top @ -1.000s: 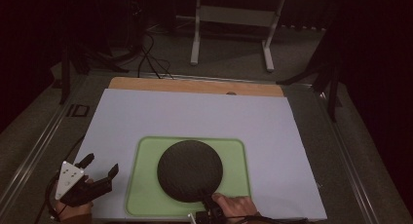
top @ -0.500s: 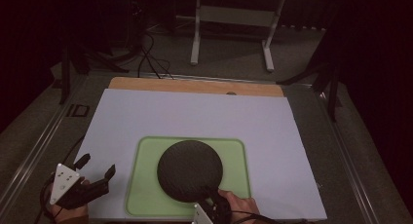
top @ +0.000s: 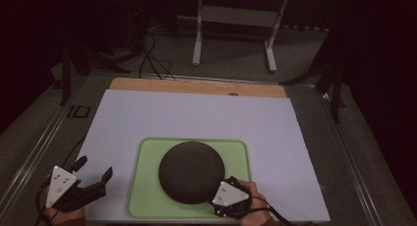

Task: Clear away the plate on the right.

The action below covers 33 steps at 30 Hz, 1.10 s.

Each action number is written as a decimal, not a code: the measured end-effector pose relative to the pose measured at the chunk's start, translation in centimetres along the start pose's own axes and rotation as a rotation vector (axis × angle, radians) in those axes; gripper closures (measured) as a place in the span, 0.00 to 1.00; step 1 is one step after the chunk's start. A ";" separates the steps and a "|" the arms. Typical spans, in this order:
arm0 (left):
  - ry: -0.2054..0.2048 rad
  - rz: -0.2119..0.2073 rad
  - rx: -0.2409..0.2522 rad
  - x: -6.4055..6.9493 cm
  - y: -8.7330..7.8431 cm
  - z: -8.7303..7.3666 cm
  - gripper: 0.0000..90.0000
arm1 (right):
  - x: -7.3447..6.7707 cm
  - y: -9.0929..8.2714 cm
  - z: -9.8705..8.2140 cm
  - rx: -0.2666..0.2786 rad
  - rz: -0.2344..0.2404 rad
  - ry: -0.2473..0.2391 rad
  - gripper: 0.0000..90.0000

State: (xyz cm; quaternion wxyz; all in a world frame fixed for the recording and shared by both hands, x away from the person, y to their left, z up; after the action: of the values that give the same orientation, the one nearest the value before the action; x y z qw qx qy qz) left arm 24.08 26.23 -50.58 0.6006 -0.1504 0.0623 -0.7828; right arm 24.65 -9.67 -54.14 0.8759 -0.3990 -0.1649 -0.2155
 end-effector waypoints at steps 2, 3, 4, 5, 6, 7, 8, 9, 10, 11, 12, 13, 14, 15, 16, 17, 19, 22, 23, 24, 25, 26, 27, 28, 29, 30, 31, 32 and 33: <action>0.005 0.004 -0.002 0.0 -0.1 -0.1 0.16 | 1.7 -0.8 -1.1 0.015 -0.030 0.125 0.44; 0.003 0.006 -0.005 0.0 -0.1 -0.2 0.16 | 2.3 -1.1 -1.4 0.029 -0.040 0.163 0.43; 0.002 0.008 -0.007 0.0 -0.1 -0.2 0.16 | 2.8 -1.5 -1.7 0.040 -0.052 0.196 0.43; 0.002 0.008 -0.007 0.0 -0.1 -0.2 0.16 | 3.4 -1.9 -2.1 0.049 -0.068 0.219 0.42; 0.001 0.009 -0.008 0.0 -0.1 -0.3 0.16 | 3.9 -2.3 -2.4 0.051 -0.086 0.240 0.42; -0.002 0.012 -0.008 -0.1 -0.2 -0.4 0.16 | 4.4 -2.6 -2.8 0.054 -0.104 0.255 0.41; -0.005 0.012 -0.007 -0.1 -0.2 -0.4 0.16 | 4.9 -3.0 -3.2 0.056 -0.120 0.270 0.41; -0.005 0.012 -0.007 -0.1 -0.2 -0.4 0.16 | 4.9 -3.0 -3.2 0.056 -0.120 0.270 0.41; -0.009 0.015 -0.004 -0.2 -0.3 -0.5 0.16 | 5.6 -3.6 -3.9 0.058 -0.152 0.292 0.41; -0.010 0.015 -0.004 -0.2 -0.3 -0.5 0.16 | 5.9 -3.9 -4.3 0.059 -0.162 0.304 0.41; -0.010 0.015 -0.004 -0.2 -0.3 -0.5 0.16 | 6.2 -4.2 -4.7 0.057 -0.177 0.319 0.41; -0.010 0.016 -0.004 -0.3 -0.3 -0.6 0.16 | 6.2 -4.2 -4.7 0.057 -0.177 0.319 0.41; -0.013 0.020 -0.004 -0.3 -0.2 -0.6 0.16 | 6.8 -4.8 -5.5 0.059 -0.201 0.350 0.41; -0.014 0.022 -0.006 -0.3 -0.1 -0.7 0.16 | 7.1 -5.1 -5.8 0.065 -0.213 0.365 0.41; -0.016 0.024 -0.006 -0.3 -0.1 -0.8 0.16 | 7.4 -5.4 -6.1 0.069 -0.222 0.380 0.41; -0.016 0.026 -0.008 -0.4 0.0 -0.9 0.16 | 7.4 -5.4 -6.1 0.069 -0.222 0.380 0.41; -0.023 0.032 -0.012 -0.5 0.3 -1.1 0.16 | 8.0 -6.1 -6.6 0.085 -0.243 0.404 0.40; -0.035 0.046 -0.020 -0.8 0.6 -1.4 0.16 | 8.9 -7.4 -7.7 0.088 -0.295 0.444 0.39; -0.035 0.046 -0.020 -0.8 0.6 -1.4 0.16 | 9.1 -7.6 -8.0 0.088 -0.306 0.454 0.39; -0.038 0.050 -0.019 -0.9 0.6 -1.4 0.16 | 9.2 -7.9 -8.3 0.086 -0.316 0.462 0.38; -0.041 0.052 -0.019 -1.0 0.5 -1.4 0.16 | 9.4 -8.1 -8.7 0.084 -0.325 0.470 0.38; -0.042 0.056 -0.018 -1.0 0.6 -1.4 0.16 | 9.4 -8.1 -8.7 0.084 -0.325 0.470 0.38; -0.043 0.059 -0.018 -1.0 0.6 -1.5 0.16 | 9.6 -8.6 -9.3 0.080 -0.347 0.492 0.38; -0.044 0.061 -0.016 -1.0 0.6 -1.5 0.16 | 9.7 -8.9 -9.6 0.078 -0.357 0.503 0.38; -0.044 0.067 -0.017 -1.1 0.6 -1.5 0.16 | 9.8 -9.2 -9.9 0.078 -0.365 0.515 0.38; -0.044 0.067 -0.017 -1.1 0.6 -1.5 0.16 | 9.8 -9.2 -9.9 0.078 -0.365 0.515 0.38; -0.042 0.071 -0.021 -1.1 0.7 -1.6 0.16 | 9.8 -9.7 -10.5 0.075 -0.384 0.530 0.38; -0.042 0.071 -0.021 -1.1 0.7 -1.6 0.16 | 9.8 -9.7 -10.5 0.075 -0.384 0.530 0.38; -0.041 0.076 -0.027 -1.1 0.8 -1.6 0.16 | 9.8 -10.4 -10.9 0.078 -0.401 0.550 0.38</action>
State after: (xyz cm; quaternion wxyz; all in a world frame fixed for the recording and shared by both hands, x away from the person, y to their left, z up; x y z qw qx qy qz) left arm 24.54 26.92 -52.53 0.6289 -0.1718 0.0662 -0.7554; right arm 28.97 -26.55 -49.96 0.8423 -0.2518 -0.0060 -0.4766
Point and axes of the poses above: each handheld gripper's, and its own axes: y roughly forward along the jaws, z roughly out of its top, x roughly to its right, the point moved 8 cm from there along y, roughly forward along the jaws, and after that the axes turned 13 degrees about -y, right-handed, at the moved point
